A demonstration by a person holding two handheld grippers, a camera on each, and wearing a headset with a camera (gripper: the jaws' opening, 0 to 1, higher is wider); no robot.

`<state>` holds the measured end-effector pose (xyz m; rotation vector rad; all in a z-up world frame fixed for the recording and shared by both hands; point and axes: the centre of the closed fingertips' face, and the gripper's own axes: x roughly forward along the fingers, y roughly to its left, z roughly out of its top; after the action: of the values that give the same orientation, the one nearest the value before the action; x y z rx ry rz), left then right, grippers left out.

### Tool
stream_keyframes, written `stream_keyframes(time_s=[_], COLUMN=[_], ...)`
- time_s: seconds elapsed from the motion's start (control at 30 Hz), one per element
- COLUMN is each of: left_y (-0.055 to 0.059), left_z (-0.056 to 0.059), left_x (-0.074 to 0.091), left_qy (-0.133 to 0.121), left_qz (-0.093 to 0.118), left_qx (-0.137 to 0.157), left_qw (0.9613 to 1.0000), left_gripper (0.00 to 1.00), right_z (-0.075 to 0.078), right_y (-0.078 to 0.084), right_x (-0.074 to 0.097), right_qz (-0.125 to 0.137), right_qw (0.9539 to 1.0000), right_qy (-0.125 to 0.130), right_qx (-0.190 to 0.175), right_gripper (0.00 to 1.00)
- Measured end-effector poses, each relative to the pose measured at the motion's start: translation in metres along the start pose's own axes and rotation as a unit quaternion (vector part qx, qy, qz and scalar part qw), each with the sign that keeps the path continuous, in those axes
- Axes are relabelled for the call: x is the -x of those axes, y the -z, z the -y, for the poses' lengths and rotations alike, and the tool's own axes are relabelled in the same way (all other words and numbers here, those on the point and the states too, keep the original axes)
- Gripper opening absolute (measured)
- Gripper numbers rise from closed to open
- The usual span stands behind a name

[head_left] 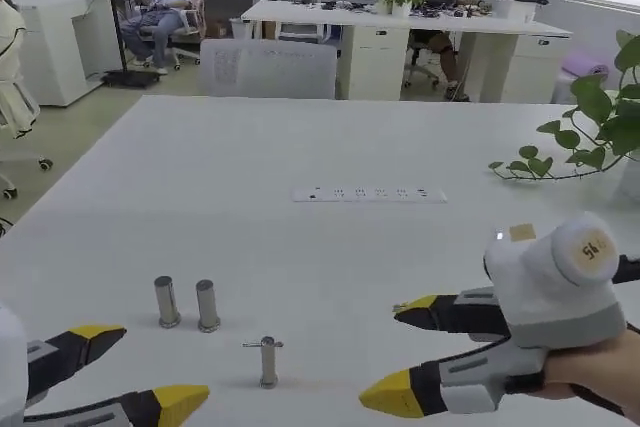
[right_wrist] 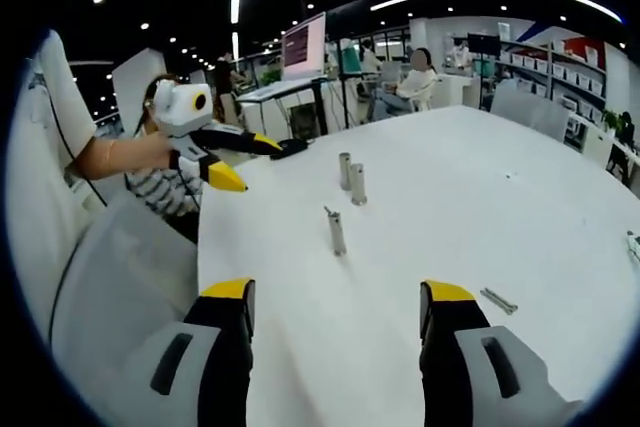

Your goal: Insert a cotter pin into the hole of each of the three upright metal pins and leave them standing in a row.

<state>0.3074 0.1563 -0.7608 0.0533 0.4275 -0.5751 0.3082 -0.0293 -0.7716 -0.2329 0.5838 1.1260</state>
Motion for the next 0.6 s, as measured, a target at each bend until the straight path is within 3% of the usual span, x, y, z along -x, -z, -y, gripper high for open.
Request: stream_keyframes(time_s=[0.6], left_y=[0.001], left_z=[-0.001], left_x=[-0.003], left_qy=[-0.002], left_qz=[0.000], left_qx=[0.007], left_qw=[1.0000], left_gripper=[0.63], right_z=[-0.009], right_y=[0.010], right_x=[0.019], right_qz=[0.028], right_qw=[0.9981], right_qy=[0.051], right_qx=[-0.020], right_gripper=[0.83])
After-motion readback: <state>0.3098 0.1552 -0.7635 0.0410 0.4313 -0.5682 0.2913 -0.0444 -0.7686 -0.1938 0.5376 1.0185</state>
